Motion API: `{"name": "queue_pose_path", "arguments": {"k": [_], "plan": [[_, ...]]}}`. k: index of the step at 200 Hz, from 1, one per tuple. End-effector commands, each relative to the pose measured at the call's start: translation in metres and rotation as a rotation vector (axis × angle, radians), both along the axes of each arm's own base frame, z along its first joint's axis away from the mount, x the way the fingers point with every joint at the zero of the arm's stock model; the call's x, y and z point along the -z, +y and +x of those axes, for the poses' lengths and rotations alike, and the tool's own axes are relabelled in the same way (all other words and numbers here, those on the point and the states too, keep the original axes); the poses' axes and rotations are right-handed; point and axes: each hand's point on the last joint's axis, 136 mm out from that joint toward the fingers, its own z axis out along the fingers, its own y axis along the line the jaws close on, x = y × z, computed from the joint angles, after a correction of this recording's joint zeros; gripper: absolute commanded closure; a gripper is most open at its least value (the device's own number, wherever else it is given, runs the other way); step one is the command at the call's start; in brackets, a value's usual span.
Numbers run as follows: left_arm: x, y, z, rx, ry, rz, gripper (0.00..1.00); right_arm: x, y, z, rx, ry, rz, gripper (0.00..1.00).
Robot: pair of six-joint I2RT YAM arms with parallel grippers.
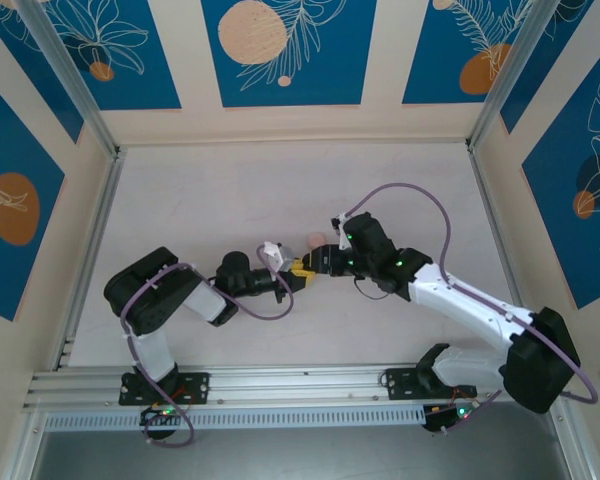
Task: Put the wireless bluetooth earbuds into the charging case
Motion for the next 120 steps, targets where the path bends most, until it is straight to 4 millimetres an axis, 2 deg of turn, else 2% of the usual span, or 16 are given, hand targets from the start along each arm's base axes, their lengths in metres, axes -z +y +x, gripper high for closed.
{"name": "queue_pose_path", "arguments": {"k": [1, 28, 50, 61, 89, 120], "plan": [[-0.024, -0.004, -0.015, 0.071, -0.093, -0.050, 0.93, -0.020, 0.005, -0.011, -0.101, -0.018, 0.128, 0.57], [-0.030, -0.005, -0.020, 0.103, -0.104, -0.062, 0.93, -0.034, -0.007, -0.012, -0.129, -0.029, 0.205, 0.57], [-0.030, -0.005, -0.021, 0.107, -0.104, -0.063, 0.93, -0.032, -0.015, -0.012, -0.113, -0.016, 0.214, 0.57], [-0.028, -0.004, -0.017, 0.084, -0.099, -0.058, 0.93, -0.025, -0.021, -0.010, -0.078, 0.008, 0.202, 0.57], [-0.020, -0.002, -0.009, 0.030, -0.082, -0.042, 0.93, 0.008, -0.047, -0.005, 0.051, 0.173, 0.121, 0.58], [-0.016, 0.002, -0.004, -0.007, -0.068, -0.034, 0.93, 0.023, -0.065, -0.004, 0.067, 0.286, 0.032, 0.58]]}}
